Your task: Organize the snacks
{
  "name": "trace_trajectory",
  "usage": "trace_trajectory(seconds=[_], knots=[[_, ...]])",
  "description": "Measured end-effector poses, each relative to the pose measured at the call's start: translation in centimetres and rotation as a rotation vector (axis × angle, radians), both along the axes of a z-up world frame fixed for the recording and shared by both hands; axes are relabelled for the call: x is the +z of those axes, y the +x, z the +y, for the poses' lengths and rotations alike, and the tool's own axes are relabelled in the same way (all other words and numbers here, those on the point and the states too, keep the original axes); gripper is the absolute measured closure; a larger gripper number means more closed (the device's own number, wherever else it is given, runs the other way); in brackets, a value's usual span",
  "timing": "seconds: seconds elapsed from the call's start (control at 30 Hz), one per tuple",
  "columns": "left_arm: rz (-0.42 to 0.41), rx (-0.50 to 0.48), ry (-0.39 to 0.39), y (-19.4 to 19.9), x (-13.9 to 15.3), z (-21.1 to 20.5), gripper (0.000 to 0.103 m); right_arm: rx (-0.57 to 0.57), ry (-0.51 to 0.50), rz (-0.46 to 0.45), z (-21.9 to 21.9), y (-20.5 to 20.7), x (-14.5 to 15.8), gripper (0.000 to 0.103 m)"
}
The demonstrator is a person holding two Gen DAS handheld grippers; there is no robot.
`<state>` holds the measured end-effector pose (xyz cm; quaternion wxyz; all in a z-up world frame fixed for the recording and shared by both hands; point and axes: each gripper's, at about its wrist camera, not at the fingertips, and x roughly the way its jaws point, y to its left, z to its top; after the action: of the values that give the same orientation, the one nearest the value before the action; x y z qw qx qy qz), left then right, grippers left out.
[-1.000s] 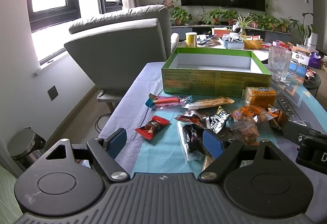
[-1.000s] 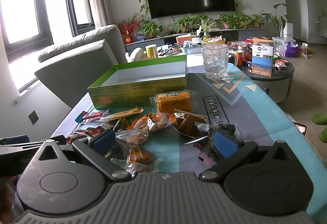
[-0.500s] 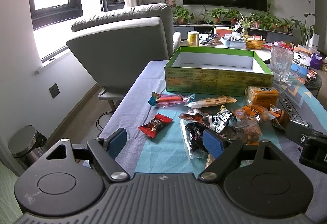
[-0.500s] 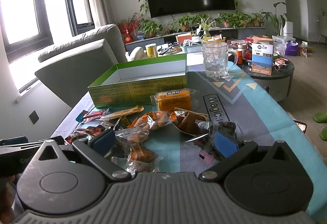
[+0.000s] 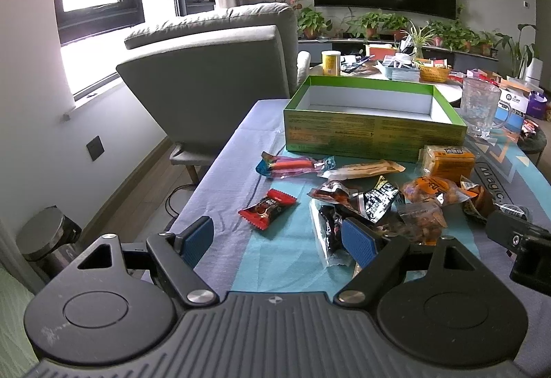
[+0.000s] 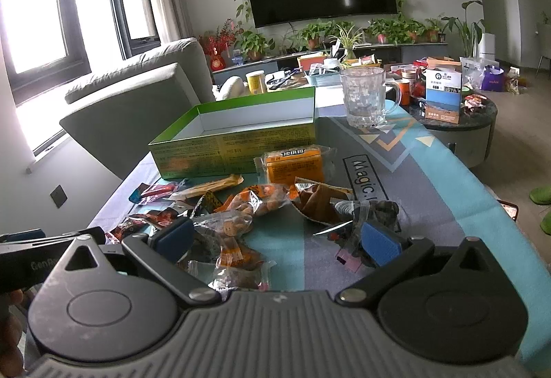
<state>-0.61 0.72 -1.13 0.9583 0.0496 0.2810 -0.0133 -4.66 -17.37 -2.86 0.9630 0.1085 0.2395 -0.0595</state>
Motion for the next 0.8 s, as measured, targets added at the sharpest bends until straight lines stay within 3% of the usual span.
trace_trajectory(seconds=[0.8], knots=[[0.012,0.014,-0.009,0.43,-0.06,0.58,0.022,0.005,0.002,0.01,0.01,0.48,-0.08,0.05]])
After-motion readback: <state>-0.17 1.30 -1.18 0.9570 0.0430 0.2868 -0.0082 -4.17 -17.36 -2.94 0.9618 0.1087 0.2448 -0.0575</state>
